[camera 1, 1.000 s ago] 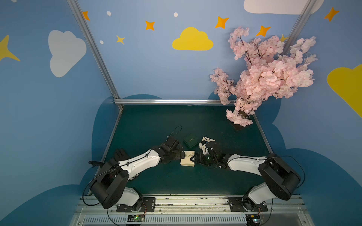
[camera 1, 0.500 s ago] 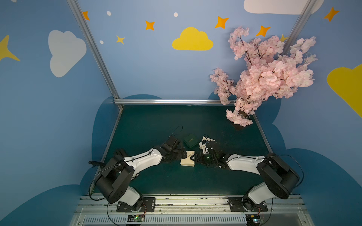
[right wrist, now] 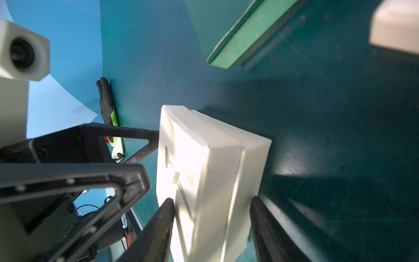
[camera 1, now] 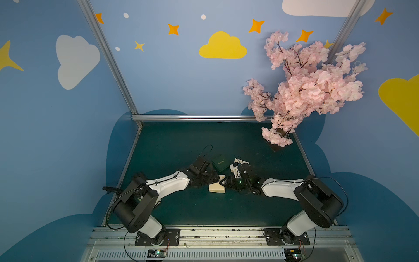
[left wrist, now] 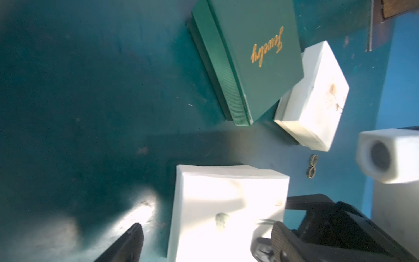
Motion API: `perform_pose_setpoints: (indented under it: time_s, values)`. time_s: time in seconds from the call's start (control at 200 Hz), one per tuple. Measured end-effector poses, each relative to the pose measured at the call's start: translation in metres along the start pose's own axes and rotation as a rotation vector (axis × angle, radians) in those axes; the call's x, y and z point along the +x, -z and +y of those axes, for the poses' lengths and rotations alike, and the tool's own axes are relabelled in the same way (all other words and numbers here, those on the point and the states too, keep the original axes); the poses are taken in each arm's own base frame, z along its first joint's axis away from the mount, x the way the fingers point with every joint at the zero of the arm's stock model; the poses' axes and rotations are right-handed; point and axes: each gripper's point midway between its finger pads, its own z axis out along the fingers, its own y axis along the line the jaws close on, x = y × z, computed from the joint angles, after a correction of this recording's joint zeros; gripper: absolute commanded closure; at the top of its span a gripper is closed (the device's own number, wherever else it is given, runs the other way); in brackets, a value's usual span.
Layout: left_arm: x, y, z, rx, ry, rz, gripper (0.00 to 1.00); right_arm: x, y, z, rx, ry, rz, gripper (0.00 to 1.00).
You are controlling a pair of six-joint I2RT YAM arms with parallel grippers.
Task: Take the rings out of the lift-off lid box
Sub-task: Close the lid on the jewelry box.
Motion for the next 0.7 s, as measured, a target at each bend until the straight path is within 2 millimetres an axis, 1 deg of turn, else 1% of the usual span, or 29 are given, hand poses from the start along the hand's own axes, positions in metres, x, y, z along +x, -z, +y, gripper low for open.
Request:
perform_pose_setpoints:
  time_s: [0.095,0.25,0.701]
  values:
    - [0.0,-0.002,-0.005,0.019,0.005,0.011,0.12,0.001,0.0,-0.002,0.008,0.007,0.006,0.35]
    - [0.0,-0.006,-0.01,0.038,0.013,0.027,0.12,0.001,0.0,0.001,0.022,0.033,0.02,0.35]
    - [-0.003,-0.003,-0.019,0.066,0.018,0.03,0.12,0.001,0.0,0.006,0.042,0.065,0.041,0.36]
